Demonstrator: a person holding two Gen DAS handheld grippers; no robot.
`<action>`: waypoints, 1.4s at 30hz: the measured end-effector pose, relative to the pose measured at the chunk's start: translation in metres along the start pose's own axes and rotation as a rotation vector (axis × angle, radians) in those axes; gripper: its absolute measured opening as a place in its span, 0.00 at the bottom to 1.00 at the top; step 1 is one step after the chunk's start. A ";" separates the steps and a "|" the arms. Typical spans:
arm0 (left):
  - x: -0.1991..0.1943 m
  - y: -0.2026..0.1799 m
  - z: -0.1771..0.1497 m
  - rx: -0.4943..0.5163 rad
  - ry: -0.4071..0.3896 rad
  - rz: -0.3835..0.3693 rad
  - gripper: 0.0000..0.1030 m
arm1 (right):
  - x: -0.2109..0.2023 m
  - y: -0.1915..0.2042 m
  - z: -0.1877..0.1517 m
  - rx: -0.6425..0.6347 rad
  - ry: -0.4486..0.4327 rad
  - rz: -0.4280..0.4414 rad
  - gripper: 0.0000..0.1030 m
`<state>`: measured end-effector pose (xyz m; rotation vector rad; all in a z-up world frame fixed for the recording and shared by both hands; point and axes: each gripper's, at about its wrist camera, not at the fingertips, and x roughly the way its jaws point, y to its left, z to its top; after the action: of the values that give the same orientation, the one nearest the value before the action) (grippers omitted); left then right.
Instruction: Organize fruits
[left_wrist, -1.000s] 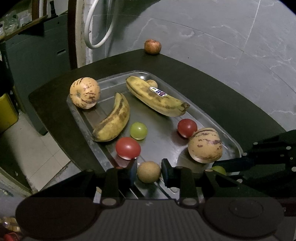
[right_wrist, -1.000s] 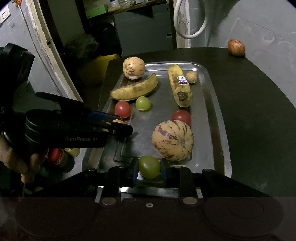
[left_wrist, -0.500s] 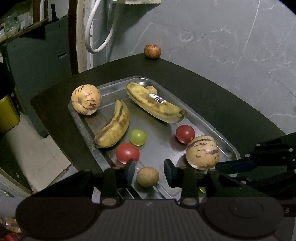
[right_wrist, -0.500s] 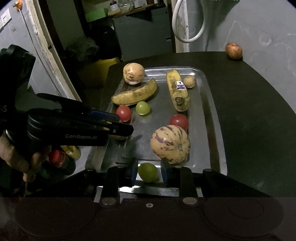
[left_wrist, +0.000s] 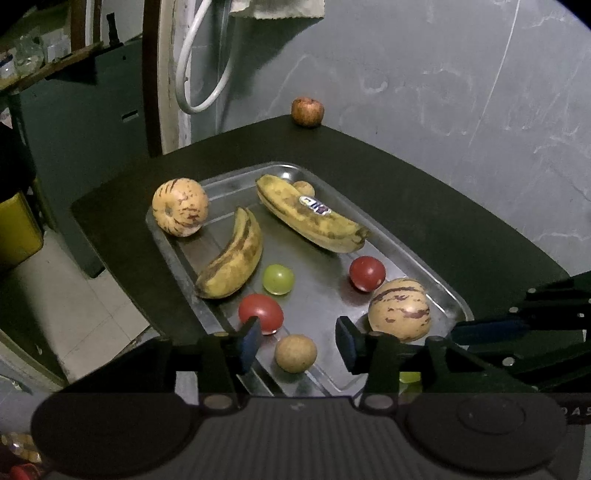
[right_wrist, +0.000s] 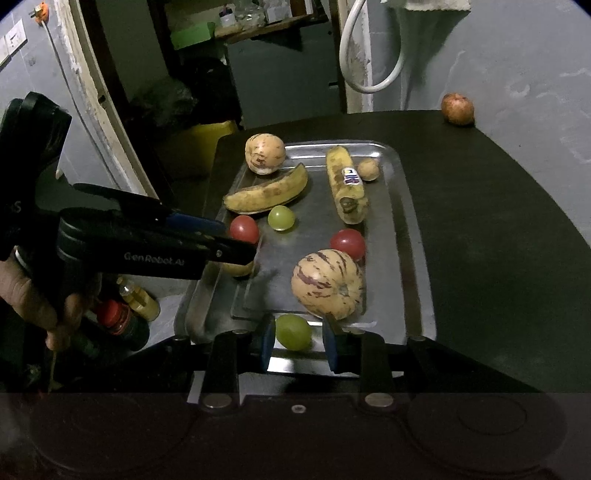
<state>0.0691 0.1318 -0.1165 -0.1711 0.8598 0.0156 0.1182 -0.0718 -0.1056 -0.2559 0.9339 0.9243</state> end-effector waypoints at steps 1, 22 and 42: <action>-0.002 0.000 0.001 0.000 -0.003 0.000 0.49 | -0.003 -0.001 0.000 0.003 -0.003 -0.002 0.30; -0.098 -0.027 0.004 0.015 -0.142 0.098 0.95 | -0.102 -0.002 0.011 0.099 -0.249 -0.039 0.85; -0.157 -0.006 0.008 0.041 -0.234 -0.002 0.99 | -0.182 0.059 0.002 0.241 -0.383 -0.210 0.99</action>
<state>-0.0267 0.1357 0.0078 -0.1285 0.6265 0.0159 0.0271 -0.1390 0.0489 0.0308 0.6411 0.6299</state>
